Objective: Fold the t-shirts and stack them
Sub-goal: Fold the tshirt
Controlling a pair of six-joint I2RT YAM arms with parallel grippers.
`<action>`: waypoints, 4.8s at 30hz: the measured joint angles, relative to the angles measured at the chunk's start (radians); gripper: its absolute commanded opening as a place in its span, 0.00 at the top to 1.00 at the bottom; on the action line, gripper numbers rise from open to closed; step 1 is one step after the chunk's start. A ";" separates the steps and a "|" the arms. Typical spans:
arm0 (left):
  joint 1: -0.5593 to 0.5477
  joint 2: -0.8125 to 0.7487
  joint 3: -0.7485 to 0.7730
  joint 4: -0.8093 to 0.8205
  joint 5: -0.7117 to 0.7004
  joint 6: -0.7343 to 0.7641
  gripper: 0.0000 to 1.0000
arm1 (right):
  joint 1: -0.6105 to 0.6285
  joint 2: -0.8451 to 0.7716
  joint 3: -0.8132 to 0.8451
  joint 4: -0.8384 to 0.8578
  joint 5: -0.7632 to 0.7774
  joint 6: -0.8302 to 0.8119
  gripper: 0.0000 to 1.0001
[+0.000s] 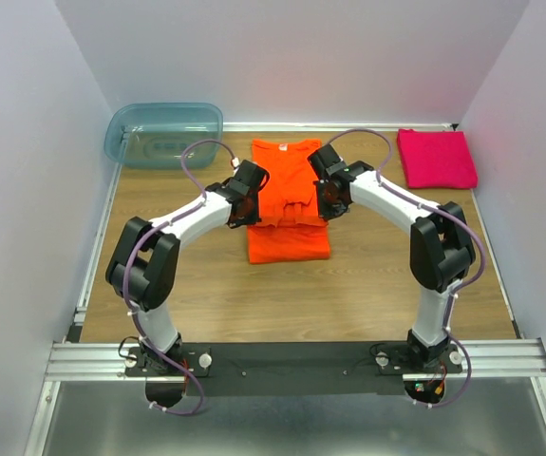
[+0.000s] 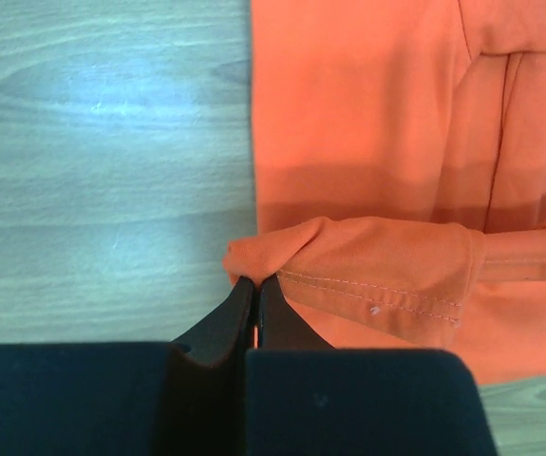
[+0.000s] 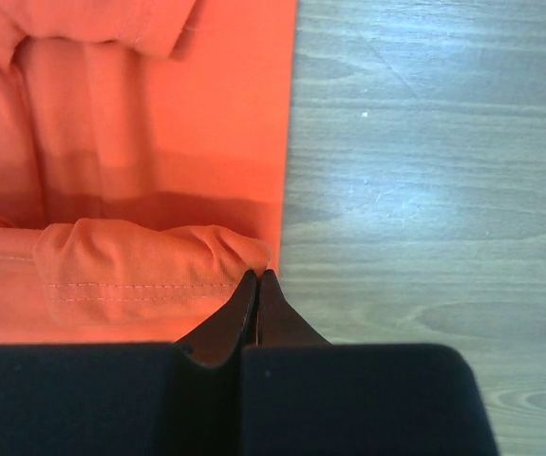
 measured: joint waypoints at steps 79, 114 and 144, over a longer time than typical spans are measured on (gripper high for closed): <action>-0.170 -0.054 -0.299 0.296 -0.005 -0.129 0.83 | 0.037 0.014 -0.246 0.441 -0.232 0.063 0.77; -0.068 -0.093 -0.126 0.349 0.051 -0.027 0.84 | -0.152 -0.235 -0.372 0.512 -0.535 0.015 0.63; 0.108 -0.189 -0.282 0.450 0.288 0.010 0.73 | -0.152 -0.320 -0.671 0.807 -0.811 0.153 0.64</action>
